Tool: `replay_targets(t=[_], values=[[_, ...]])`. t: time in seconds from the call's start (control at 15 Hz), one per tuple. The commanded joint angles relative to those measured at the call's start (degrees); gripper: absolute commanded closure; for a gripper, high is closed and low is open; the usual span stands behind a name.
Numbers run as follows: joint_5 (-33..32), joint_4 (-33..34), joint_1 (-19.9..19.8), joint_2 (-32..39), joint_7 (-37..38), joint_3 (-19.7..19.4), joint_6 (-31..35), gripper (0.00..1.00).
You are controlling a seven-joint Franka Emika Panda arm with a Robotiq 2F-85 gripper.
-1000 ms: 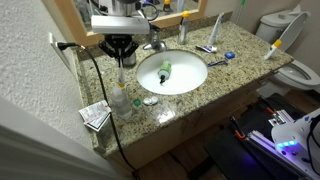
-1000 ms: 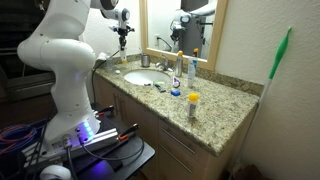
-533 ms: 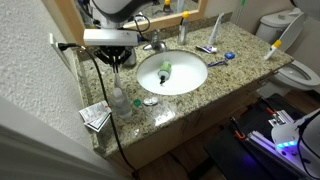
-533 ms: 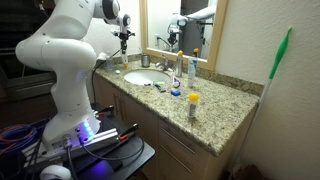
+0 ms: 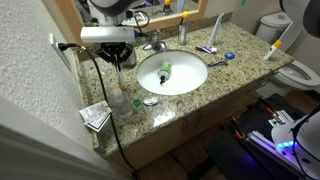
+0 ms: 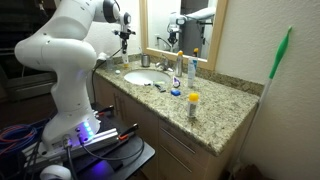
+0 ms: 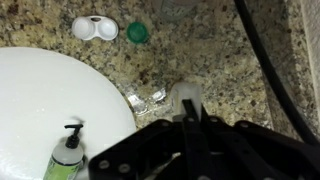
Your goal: Move the tube across the sink
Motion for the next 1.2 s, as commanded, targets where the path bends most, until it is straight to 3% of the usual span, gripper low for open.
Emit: replay_targets(t=[0.0,1.13], values=[[-0.66,4.30,0.77,1.98,1.53,-0.65,-3.19,0.99],[1.64,4.09,-0.13,2.61,2.13,0.78,0.01,0.99]])
